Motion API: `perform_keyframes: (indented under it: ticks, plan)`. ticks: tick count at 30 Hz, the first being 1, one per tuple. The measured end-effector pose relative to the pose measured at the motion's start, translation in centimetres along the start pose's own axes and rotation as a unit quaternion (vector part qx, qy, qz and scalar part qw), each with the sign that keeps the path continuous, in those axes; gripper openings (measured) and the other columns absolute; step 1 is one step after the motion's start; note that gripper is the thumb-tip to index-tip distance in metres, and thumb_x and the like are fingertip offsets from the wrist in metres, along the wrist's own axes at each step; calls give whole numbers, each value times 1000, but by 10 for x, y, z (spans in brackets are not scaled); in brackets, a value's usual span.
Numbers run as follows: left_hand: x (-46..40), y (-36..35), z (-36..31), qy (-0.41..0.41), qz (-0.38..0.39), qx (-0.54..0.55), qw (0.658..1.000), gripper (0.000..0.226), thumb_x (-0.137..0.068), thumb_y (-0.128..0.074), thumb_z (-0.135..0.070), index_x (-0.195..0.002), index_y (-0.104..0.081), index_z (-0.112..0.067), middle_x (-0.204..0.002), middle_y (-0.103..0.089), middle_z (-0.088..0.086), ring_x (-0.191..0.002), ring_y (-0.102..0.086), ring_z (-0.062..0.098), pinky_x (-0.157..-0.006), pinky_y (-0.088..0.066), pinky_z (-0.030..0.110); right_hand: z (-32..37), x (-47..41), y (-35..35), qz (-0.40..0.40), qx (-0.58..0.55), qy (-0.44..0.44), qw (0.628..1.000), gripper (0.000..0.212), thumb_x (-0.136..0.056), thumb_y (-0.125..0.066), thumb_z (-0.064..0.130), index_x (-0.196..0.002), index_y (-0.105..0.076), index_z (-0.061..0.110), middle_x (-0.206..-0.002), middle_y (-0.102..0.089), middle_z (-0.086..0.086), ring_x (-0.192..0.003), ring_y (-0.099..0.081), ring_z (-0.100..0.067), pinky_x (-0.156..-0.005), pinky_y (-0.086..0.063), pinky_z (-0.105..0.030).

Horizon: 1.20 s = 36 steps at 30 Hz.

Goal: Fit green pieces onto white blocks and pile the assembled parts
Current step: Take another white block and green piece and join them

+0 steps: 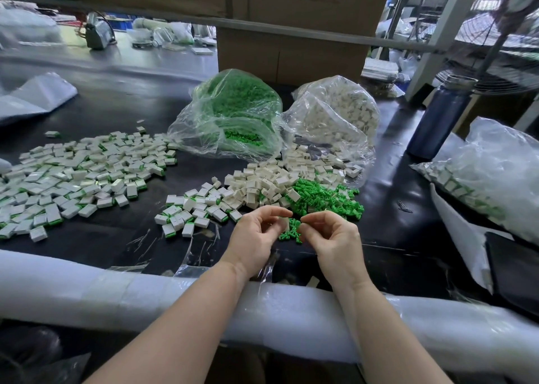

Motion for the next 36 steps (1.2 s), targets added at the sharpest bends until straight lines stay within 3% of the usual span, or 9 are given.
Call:
perform_keyframes:
  ticks: [3,8,16,24,29,36]
  plan:
    - [-1,1,0,17,-3,32,999,10,-87,-62,-9,-89,-63,-19,-80,-64,5,-72,-58,11,-72,-51,23,0,0,0,6,-20,-6,1000,22,-79,-69,-2,-74,-66,19,-67,-68,3,-63,-64,-7,-62,-53,-17]
    - [-2,2,1,15,8,48,999,6,-88,-61,-8,-88,-59,-14,-83,-67,11,-67,-58,7,-62,-48,13,2,1,-1,22,-31,-3,999,19,-80,-68,-3,-74,-66,15,-64,-67,5,-60,-62,-5,-60,-51,-15]
    - [-2,-1,2,9,33,61,998,7,-87,-61,-9,-87,-59,-15,-74,-69,0,-68,-63,0,-61,-47,11,4,2,-1,17,2,13,1000,17,-79,-70,-1,-72,-68,15,-64,-68,3,-60,-61,-3,-60,-49,-14]
    - [-1,0,1,23,61,34,997,10,-88,-61,-8,-85,-68,-15,-72,-67,-1,-63,-60,-2,-62,-46,10,0,1,0,33,5,-13,999,21,-82,-64,-3,-77,-62,17,-58,-65,4,-58,-62,-8,-58,-51,-21]
    - [-1,-1,0,33,70,15,997,14,-89,-58,-4,-83,-68,-12,-69,-65,0,-56,-57,-3,-59,-44,9,0,1,1,46,10,-25,999,20,-79,-66,-4,-75,-60,14,-61,-65,-3,-62,-62,-19,-65,-53,-37]
    - [-1,-3,1,29,86,-43,995,13,-89,-57,-1,-90,-69,-2,-67,-60,-4,-57,-53,-2,-66,-44,10,-1,1,1,66,16,-33,997,27,-75,-70,-7,-67,-58,16,-57,-57,1,-53,-51,-9,-54,-45,-23]
Point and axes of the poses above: each hand's wrist, its own x-axis away from the middle knuckle, its own y-axis out of the back of the hand, z = x × y, the point moved 1 cm from there along -x, towards the middle knuckle
